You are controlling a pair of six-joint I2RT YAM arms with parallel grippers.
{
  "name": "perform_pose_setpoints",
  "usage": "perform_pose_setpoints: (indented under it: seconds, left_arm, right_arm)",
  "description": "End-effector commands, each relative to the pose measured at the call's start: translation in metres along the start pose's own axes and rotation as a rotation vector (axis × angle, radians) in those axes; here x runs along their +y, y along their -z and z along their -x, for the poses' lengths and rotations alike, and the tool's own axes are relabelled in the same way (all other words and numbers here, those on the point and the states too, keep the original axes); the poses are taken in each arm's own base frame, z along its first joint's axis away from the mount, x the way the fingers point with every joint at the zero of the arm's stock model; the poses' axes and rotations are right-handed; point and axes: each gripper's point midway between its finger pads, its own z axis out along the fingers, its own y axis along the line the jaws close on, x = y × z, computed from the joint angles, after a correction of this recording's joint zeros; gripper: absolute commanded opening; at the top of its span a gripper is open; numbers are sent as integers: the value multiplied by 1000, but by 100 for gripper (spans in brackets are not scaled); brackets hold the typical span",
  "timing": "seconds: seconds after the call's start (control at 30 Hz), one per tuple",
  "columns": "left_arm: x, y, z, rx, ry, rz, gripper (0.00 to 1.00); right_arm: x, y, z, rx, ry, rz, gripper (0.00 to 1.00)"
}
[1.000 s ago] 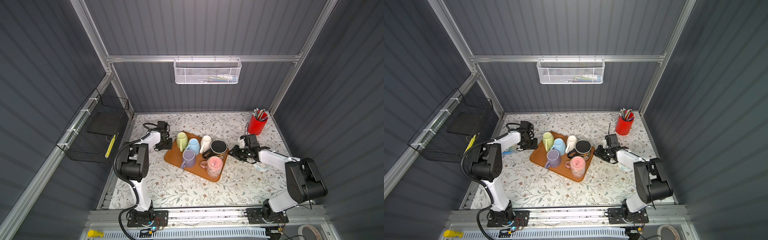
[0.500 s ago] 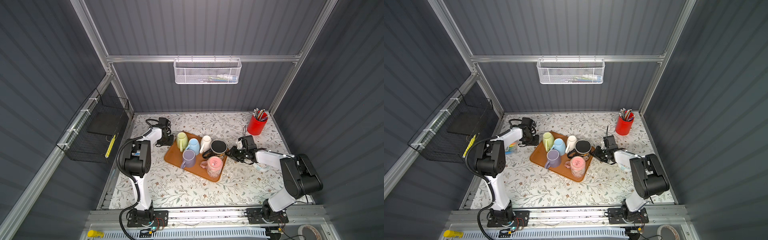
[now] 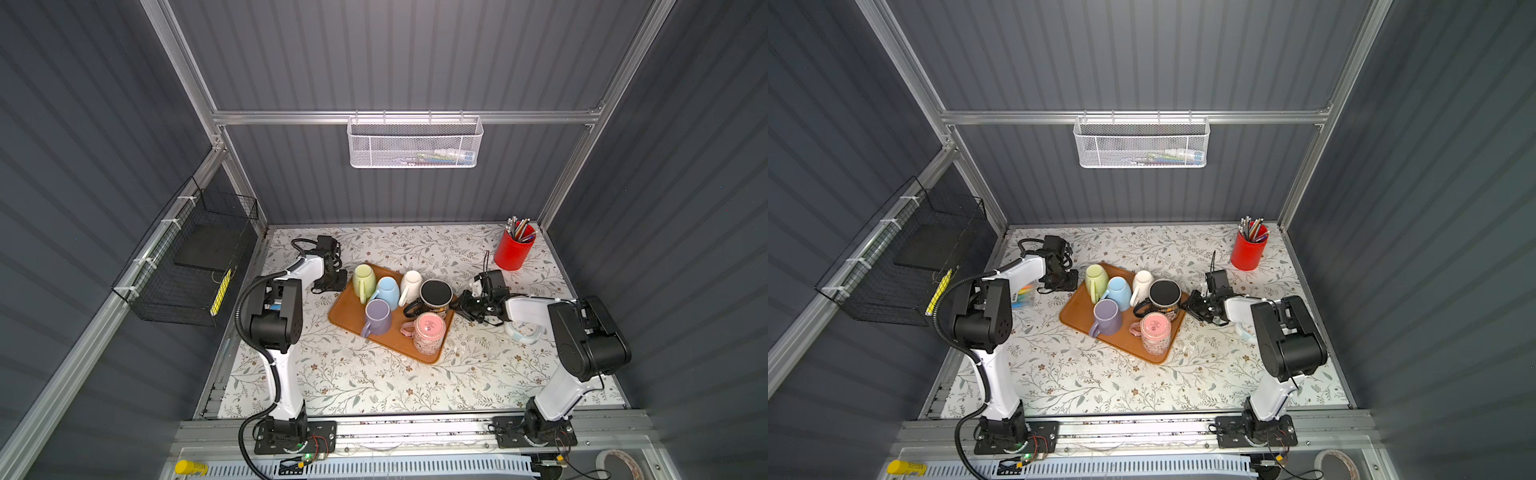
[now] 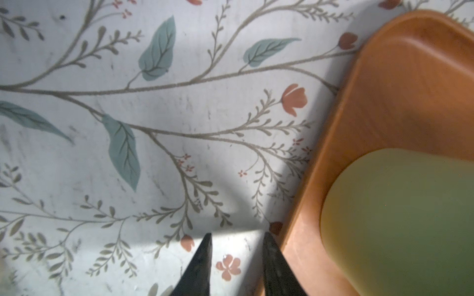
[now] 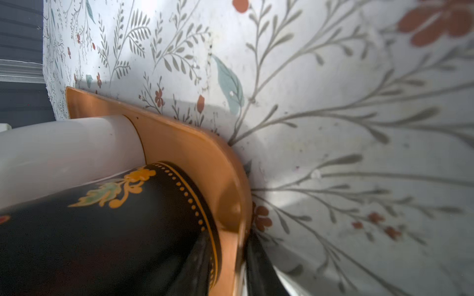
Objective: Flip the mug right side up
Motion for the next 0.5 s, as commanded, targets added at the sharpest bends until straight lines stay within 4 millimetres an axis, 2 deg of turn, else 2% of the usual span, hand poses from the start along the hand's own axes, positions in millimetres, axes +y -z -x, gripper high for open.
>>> perform_pose_setpoints:
  seconds: [0.0,0.17,0.3,0.47]
  left_arm:
    - [-21,-12,-14,61,-30,-53,33]
    - [-20,-6,-11,47,-33,-39,34]
    - [-10,16,2,-19,-10,13,40]
    - [-12,38,16,-70,-36,8,39]
  right_arm:
    - [-13,-10,-4,21,-22,-45,26]
    - [-15,-11,-2,24,-21,-53,25]
    - [-16,-13,-3,32,-20,-55,24]
    - [-16,-13,-3,36,-16,-55,20]
